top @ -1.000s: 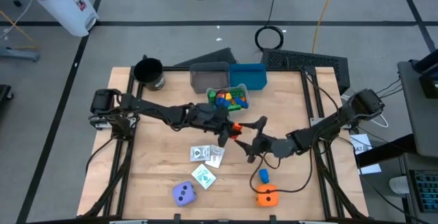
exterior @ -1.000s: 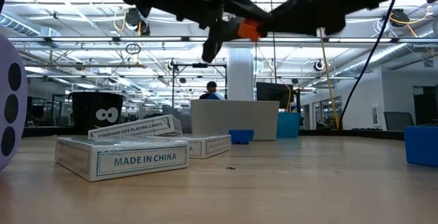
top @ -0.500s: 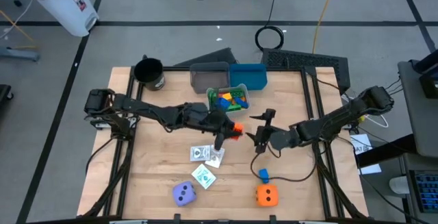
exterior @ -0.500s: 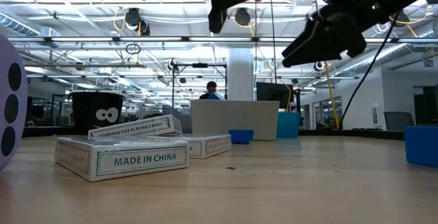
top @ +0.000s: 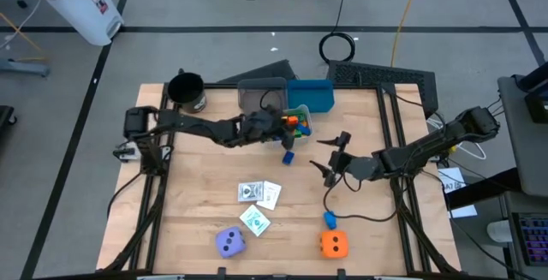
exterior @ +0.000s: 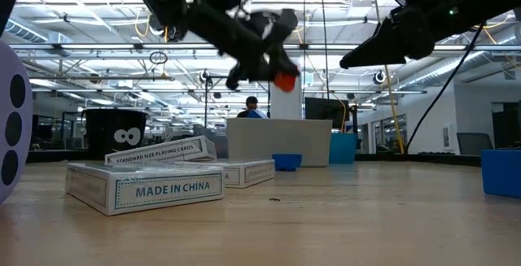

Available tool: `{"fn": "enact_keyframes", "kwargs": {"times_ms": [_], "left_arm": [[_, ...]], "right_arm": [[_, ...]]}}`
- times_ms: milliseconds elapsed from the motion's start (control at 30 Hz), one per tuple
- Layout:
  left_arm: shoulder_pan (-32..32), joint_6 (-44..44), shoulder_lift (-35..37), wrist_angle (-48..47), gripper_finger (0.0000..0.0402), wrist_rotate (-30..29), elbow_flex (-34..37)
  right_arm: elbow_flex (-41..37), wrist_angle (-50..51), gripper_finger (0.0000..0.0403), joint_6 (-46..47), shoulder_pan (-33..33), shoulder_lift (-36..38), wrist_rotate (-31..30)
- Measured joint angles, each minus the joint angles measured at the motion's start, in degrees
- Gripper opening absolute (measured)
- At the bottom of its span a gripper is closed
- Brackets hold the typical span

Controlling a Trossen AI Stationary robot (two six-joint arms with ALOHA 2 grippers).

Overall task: Pick & Place Toys
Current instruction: Put the orange game piece into the gray bin, then put the blue game piece into the gray bin

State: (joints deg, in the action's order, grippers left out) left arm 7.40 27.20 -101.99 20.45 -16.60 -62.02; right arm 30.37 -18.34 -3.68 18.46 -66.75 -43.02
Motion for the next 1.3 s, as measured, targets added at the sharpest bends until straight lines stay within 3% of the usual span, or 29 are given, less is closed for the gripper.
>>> {"fn": "enact_keyframes", "kwargs": {"times_ms": [200,333,500,767,1000,1300], "left_arm": [[4.32,5.25,-5.01,1.02,0.0133,-0.03,-0.04],[5.05,6.25,-6.25,0.73,0.0163,4.31,0.04],[5.11,6.02,-5.58,0.76,0.0193,5.42,0.02],[5.00,2.49,0.56,-1.63,0.0221,14.94,-0.02],[-0.40,-10.51,8.31,-8.54,0.0218,9.76,-0.02],[-10.51,-11.47,5.31,-8.45,0.0218,5.25,0.00]], "right_arm": [[-0.21,-0.30,0.0320,-0.02,-0.07,-0.03,1.35],[-0.21,-0.29,0.0320,-0.02,-0.09,-0.01,1.35],[-0.21,-0.27,0.0320,0.00,-0.09,-0.01,1.35],[-0.21,0.00,0.0320,0.00,-0.09,-0.01,1.34],[-0.21,-0.08,0.0320,0.00,-0.09,-0.01,1.35],[-0.19,-0.26,0.0320,0.67,-0.09,-0.01,1.35]]}}
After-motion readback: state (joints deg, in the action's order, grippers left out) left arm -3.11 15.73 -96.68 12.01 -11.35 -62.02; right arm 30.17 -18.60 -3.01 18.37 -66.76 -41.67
